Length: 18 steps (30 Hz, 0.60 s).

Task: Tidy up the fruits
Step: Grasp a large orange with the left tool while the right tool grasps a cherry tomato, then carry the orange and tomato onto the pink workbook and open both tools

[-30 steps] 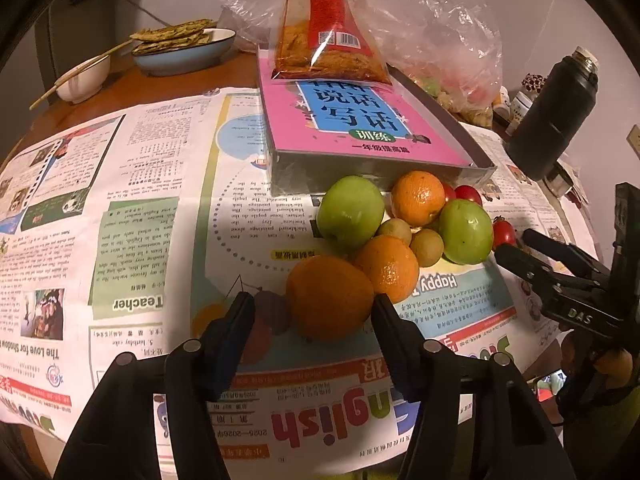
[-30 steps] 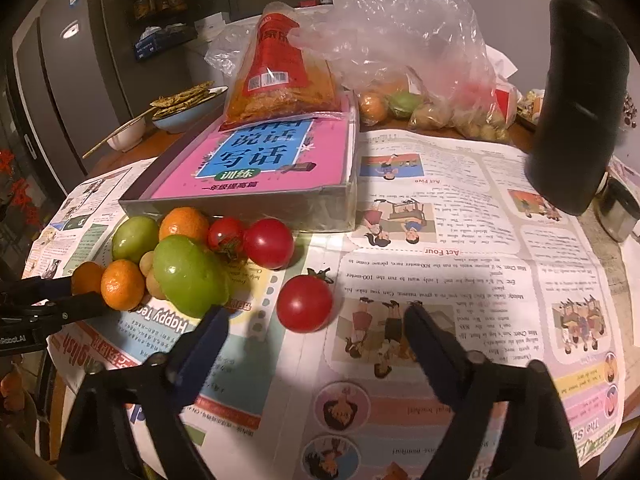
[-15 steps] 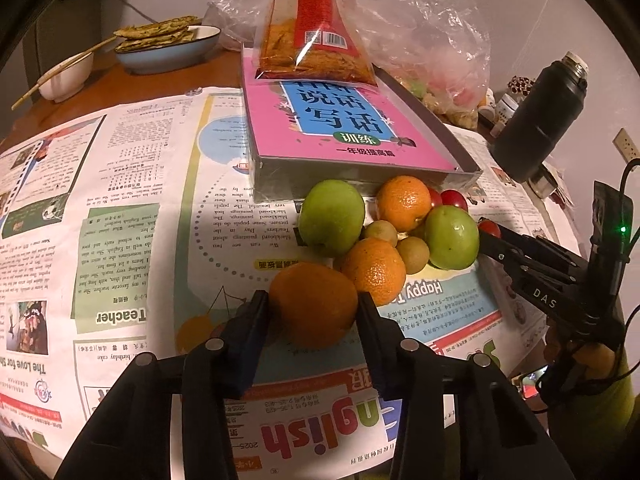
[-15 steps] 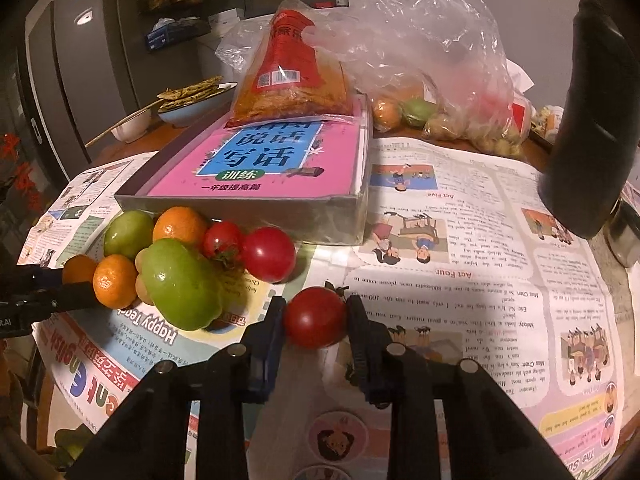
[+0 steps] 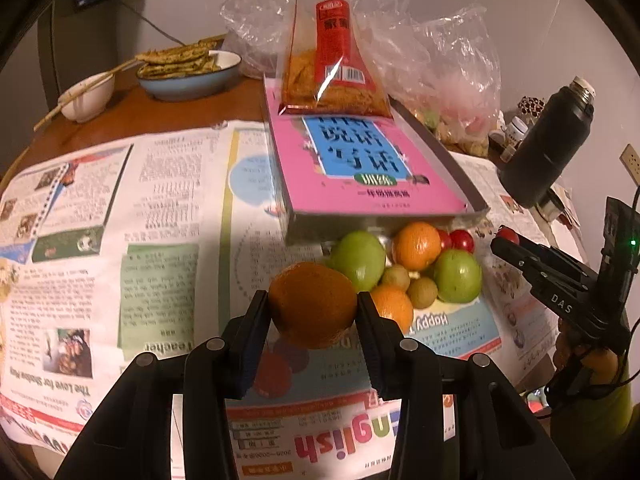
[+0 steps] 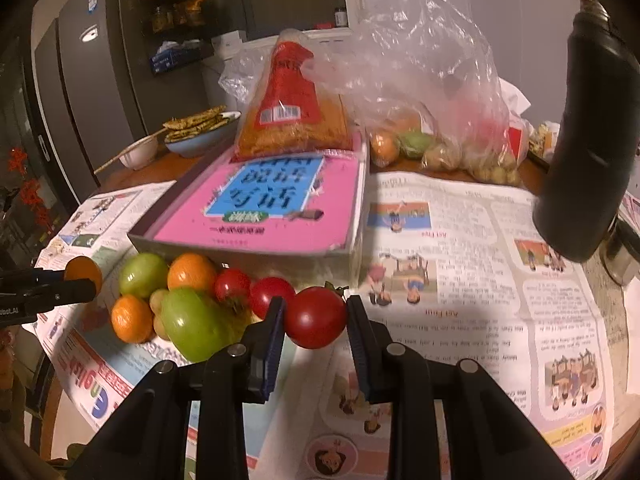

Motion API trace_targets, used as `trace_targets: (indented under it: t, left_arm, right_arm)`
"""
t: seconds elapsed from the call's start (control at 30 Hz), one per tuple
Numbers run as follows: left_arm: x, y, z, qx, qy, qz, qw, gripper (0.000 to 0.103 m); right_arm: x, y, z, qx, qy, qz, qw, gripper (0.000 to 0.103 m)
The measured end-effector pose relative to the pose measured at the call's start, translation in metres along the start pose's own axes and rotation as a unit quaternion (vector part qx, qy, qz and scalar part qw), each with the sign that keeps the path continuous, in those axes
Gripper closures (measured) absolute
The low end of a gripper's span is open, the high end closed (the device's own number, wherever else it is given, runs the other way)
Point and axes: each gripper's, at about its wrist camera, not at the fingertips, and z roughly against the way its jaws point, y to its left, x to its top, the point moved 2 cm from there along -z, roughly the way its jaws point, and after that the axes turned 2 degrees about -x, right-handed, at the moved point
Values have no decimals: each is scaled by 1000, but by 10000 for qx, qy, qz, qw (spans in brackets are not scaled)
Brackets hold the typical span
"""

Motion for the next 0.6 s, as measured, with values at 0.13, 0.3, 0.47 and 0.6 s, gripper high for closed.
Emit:
trace_targets:
  t: [0.13, 0.3, 0.47, 0.6]
  left_arm:
    - [13, -3, -1, 15, -36, -47, 10000, 58]
    - [34, -12, -1, -23, -169, -125, 9998, 58]
    - [55, -19, -11, -26, -186, -176, 9997, 58]
    - [70, -26, -23, -43, -149, -196, 9997, 58]
  right_arm:
    - [11, 2, 0, 68, -84, 16, 9999, 72]
    - [26, 4, -4, 122, -155, 36, 9998, 72]
    - [38, 5, -14, 166, -161, 88, 9997, 72]
    - [44, 7, -23, 201, -127, 99, 9997, 72]
